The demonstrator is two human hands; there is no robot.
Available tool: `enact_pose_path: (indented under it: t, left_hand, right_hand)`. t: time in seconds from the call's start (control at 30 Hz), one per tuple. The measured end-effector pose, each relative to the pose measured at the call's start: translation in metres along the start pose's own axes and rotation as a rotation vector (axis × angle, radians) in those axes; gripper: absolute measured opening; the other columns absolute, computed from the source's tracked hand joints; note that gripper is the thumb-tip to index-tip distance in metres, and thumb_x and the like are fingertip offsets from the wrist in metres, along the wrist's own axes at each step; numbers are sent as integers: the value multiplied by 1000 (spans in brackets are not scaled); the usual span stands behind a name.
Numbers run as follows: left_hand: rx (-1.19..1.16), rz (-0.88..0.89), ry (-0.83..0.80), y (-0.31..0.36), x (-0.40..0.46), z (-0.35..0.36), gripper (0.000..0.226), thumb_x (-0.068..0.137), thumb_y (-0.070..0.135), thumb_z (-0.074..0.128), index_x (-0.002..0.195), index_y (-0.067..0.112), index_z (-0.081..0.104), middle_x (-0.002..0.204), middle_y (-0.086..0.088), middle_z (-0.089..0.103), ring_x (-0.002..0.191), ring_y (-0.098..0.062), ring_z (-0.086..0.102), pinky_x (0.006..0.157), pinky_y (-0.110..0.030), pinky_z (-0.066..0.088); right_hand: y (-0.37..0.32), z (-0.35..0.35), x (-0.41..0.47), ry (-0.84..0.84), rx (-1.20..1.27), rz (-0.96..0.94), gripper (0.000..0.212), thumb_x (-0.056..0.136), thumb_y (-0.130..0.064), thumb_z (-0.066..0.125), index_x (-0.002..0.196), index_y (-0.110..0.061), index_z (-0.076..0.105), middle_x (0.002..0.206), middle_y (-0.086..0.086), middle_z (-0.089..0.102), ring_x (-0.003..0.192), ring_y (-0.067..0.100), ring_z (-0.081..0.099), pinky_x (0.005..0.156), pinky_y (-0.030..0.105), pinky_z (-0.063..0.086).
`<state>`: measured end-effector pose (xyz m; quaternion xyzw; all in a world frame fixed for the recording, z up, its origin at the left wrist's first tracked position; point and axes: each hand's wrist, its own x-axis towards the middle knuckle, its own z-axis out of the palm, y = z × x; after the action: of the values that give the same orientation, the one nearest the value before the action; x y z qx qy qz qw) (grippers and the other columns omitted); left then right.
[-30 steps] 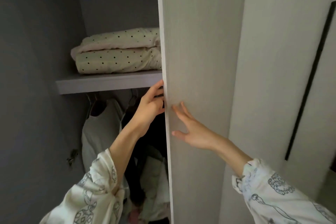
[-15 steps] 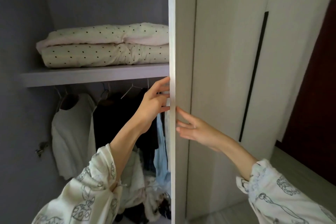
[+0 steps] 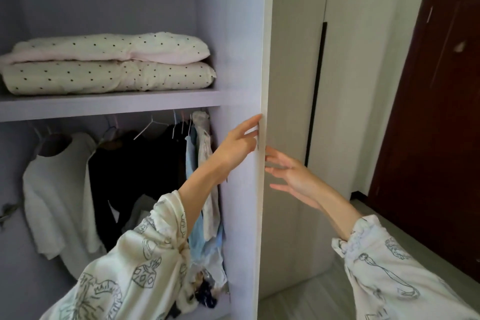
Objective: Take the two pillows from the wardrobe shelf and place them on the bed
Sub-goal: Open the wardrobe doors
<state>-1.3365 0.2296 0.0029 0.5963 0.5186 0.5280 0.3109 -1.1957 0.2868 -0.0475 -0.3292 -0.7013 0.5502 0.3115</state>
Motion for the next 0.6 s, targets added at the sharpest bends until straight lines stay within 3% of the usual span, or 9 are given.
enact_pose_path:
  t: [0.1, 0.23, 0.43, 0.6]
  left_hand:
    - [-23, -11, 1, -2, 7, 11, 56, 90, -7, 33, 139, 21, 40, 134, 7, 48, 123, -11, 48, 105, -32, 39]
    - [-9, -2, 44, -11, 9, 12, 45, 93, -2, 35, 126, 25, 47, 125, -2, 55, 113, -18, 56, 97, -36, 47]
    - [64, -27, 84, -27, 10, -21, 37, 92, 2, 40, 121, 22, 52, 119, -3, 57, 105, -19, 58, 88, -33, 48]
    - [191, -41, 164, -37, 16, -83, 37, 91, 1, 42, 119, 22, 54, 119, -5, 58, 105, -21, 57, 86, -33, 48]
  right_hand:
    - [1, -10, -4, 67, 23, -5, 48, 99, -4, 38, 142, -25, 38, 143, -1, 44, 130, 16, 42, 105, 42, 38]
    - [2, -26, -10, 209, -22, -17, 35, 96, -5, 41, 128, -14, 53, 129, 6, 56, 114, 19, 56, 93, 35, 48]
    - [-13, -6, 13, 173, -117, -107, 21, 98, -14, 44, 115, -18, 56, 114, 4, 59, 95, 15, 60, 85, 30, 49]
    - [-31, 41, 66, 132, -238, -206, 25, 95, -17, 46, 116, -20, 59, 117, 5, 63, 106, 22, 61, 95, 38, 48]
